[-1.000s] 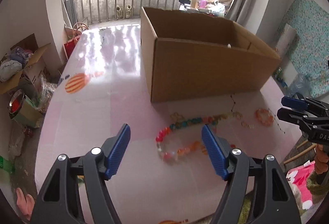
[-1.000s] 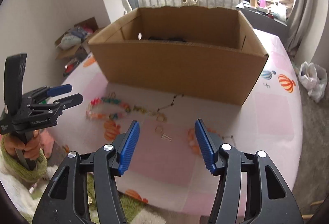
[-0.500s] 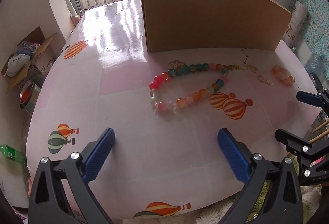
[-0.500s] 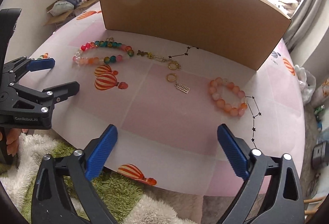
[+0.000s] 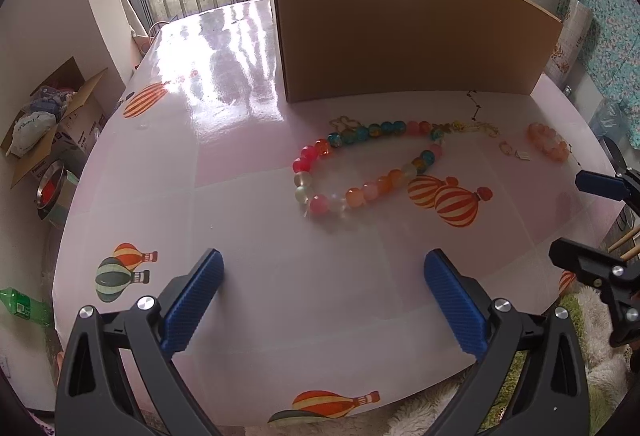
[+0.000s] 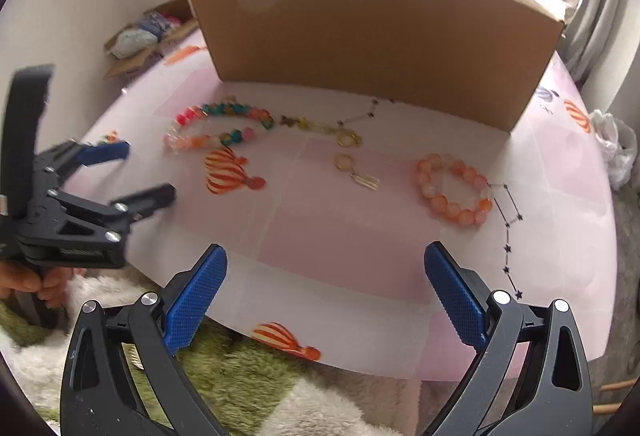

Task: Organize jewelry
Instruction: 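Withdraw the right tool from the box back toward the bead necklace, then close the right tool on the multicolour bead necklace, then carry the necklace with the right tool into the box and open it, then move the right tool back to the gold charms beside the box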

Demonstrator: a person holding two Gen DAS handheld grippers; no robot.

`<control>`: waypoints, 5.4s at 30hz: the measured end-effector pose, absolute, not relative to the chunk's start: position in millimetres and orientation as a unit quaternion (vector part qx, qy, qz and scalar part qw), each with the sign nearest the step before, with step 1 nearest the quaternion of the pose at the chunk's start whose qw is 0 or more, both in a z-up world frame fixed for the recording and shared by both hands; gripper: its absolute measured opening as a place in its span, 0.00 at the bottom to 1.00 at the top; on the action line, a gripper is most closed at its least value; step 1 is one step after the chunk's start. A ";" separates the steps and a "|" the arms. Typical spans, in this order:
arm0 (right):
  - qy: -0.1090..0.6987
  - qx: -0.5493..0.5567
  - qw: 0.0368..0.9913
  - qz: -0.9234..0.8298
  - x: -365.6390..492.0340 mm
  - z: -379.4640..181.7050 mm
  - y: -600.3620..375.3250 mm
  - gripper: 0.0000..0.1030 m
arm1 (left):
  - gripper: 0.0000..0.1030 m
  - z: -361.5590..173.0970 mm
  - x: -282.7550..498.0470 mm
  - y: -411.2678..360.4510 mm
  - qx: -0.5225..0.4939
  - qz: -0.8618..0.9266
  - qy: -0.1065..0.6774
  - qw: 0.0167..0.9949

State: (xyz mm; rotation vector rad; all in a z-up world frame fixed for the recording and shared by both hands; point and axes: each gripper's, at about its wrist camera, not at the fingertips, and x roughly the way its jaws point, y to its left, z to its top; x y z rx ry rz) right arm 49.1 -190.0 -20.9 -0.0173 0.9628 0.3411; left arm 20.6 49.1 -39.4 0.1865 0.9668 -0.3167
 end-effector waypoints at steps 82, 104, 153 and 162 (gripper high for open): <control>0.355 0.066 0.893 0.267 200.5 112.2 -163.6 0.07 | 0.09 133.6 137.9 25.7 0.081 -0.260 0.277 0.921; 0.568 0.122 0.763 0.284 308.2 31.7 -147.2 0.08 | 0.13 59.3 227.2 -12.8 0.185 -0.217 0.407 0.868; 0.480 0.117 0.839 0.226 120.2 -23.9 -133.2 0.33 | 0.69 -40.9 58.4 39.6 0.080 -0.160 0.433 0.883; 0.471 0.072 0.855 0.205 126.0 -28.7 -123.0 0.30 | 0.72 -41.3 59.5 41.0 0.077 -0.159 0.427 0.887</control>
